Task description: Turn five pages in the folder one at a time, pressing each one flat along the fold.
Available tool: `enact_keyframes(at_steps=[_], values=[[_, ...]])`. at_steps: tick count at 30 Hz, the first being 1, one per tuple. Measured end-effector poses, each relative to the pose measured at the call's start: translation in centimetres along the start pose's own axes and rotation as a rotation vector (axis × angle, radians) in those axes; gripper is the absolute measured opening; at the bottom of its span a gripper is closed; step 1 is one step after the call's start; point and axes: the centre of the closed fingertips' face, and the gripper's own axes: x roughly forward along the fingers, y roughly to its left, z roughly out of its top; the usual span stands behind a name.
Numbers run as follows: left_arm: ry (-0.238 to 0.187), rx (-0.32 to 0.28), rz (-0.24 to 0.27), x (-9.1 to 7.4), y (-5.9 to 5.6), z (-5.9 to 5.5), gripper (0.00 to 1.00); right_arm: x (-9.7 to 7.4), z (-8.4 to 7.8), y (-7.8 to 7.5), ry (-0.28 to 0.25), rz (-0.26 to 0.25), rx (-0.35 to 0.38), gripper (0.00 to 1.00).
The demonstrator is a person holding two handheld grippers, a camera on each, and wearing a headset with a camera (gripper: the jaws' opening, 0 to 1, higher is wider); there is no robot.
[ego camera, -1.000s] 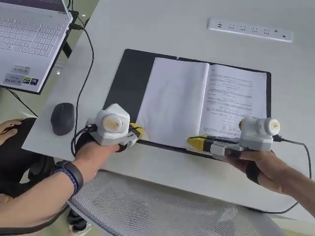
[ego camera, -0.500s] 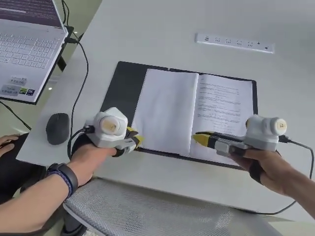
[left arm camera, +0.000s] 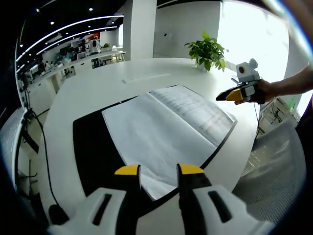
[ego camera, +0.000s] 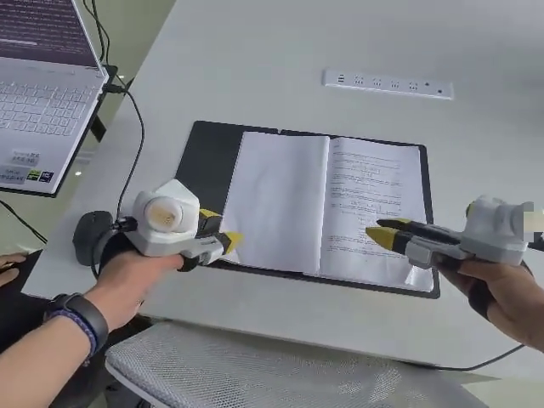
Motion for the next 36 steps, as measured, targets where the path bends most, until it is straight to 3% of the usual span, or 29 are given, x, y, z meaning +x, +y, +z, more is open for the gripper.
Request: enact_keyframes(at_steps=[5, 11, 19, 27, 36], values=[[-0.018, 0.009, 0.003, -1.1, -0.3, 0.9, 0.32, -1.9, 1.3, -0.7, -0.002, -0.049, -0.072, 0.35], [-0.051, 0.02, 0.004, -2.3, -0.5, 2.1, 0.38, -3.9, 1.6, -1.1, 0.015, -0.093, -0.129, 0.41], [-0.087, 0.014, 0.011, -3.9, -0.8, 2.7, 0.48, -6.3, 0.4, -1.3, 0.06, -0.151, -0.181, 0.53], [-0.149, -0.013, 0.018, -5.9, -0.9, 3.5, 0.58, -9.0, -1.0, -0.9, 0.069, -0.209, -0.203, 0.65], [-0.157, -0.028, 0.03, -6.6, -1.0, 2.9, 0.64, -11.0, -2.9, -0.5, 0.056, -0.249, -0.157, 0.7]])
